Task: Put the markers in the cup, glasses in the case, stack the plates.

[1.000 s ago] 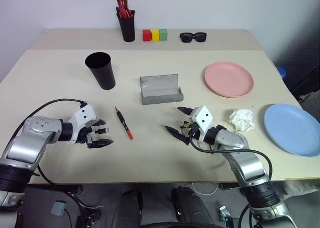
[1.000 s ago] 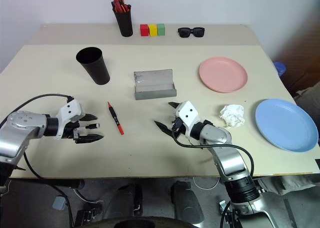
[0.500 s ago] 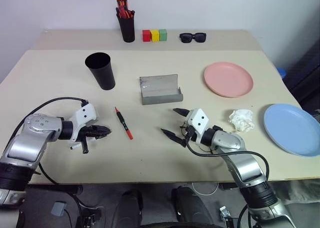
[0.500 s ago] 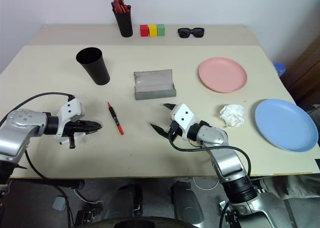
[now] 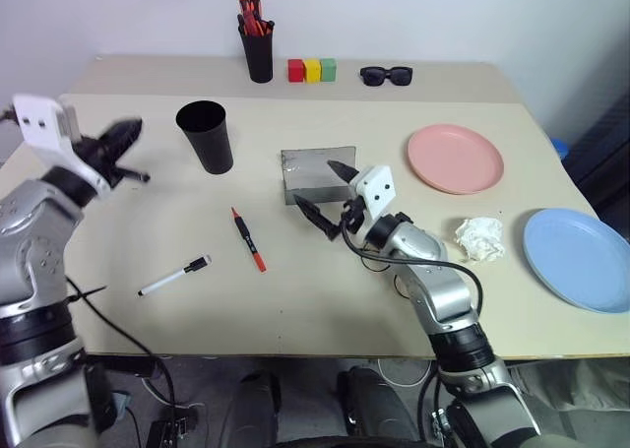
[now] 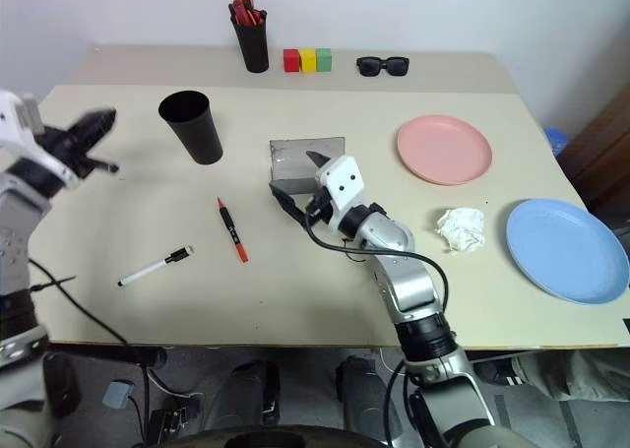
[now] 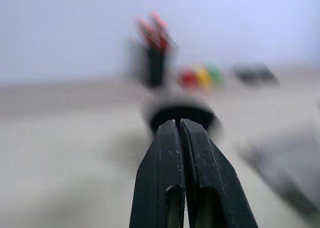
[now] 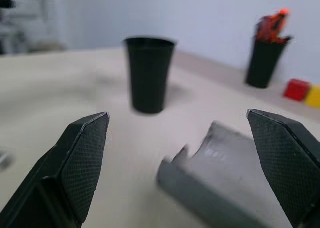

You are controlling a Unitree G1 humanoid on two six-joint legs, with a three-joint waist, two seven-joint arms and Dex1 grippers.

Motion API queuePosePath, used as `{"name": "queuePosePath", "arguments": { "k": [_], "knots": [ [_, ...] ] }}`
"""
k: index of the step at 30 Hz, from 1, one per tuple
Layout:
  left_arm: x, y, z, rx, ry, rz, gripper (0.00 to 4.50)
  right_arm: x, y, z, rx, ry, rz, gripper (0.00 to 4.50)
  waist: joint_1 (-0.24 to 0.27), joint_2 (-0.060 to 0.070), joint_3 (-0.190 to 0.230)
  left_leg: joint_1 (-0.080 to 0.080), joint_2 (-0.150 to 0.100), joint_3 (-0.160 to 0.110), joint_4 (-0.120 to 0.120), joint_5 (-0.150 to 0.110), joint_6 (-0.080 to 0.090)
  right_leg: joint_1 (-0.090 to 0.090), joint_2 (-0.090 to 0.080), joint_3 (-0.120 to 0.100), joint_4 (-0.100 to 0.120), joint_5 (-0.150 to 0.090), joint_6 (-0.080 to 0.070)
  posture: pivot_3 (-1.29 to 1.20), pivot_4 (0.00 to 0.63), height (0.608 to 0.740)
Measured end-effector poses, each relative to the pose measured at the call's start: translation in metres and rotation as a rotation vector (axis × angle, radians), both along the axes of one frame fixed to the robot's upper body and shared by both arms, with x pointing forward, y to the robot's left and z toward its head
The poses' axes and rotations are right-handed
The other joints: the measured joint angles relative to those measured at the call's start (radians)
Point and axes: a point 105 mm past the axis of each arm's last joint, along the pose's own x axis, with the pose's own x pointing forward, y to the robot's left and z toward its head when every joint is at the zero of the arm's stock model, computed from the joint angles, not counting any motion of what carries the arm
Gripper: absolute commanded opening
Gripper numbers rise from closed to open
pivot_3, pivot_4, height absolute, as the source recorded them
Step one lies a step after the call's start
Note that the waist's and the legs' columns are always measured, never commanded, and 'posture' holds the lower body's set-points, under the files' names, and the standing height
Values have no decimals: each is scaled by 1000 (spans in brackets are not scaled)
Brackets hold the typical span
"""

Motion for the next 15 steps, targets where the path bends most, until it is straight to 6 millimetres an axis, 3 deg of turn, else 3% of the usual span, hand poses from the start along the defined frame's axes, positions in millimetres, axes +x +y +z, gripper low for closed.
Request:
{"name": "queuePosePath", "arguments": {
  "k": [3, 7, 10, 15],
  "knots": [
    [11, -6, 15, -6, -72, 81, 77, -2, 15, 3, 14, -16, 25, 4500, -3, 0, 0, 0, 0, 0, 0, 0, 0, 0, 0, 0, 0, 0, 0, 0, 150, 732],
    [24, -21, 23, 34, -94, 57, 77, -5, 26, 3, -8, -42, 62, 4500, -7, 0, 0, 0, 0, 0, 0, 0, 0, -1, 1, 0, 1, 0, 0, 0, 150, 732],
    [22, -39, 10, 150, -37, -89, 892, -8, 32, 2, -29, -56, 85, 4500, -12, 0, 0, 0, 0, 1, -2, 0, -1, -2, 1, 0, 0, 0, 0, 0, 150, 732],
    [-17, -39, -48, 331, 252, -363, 3373, -4, 13, -8, -113, -57, 75, 4500, -31, -1, 1, 0, 1, 1, -7, 2, -4, -4, 1, 0, 0, 0, -1, 0, 150, 732]
  ]
}}
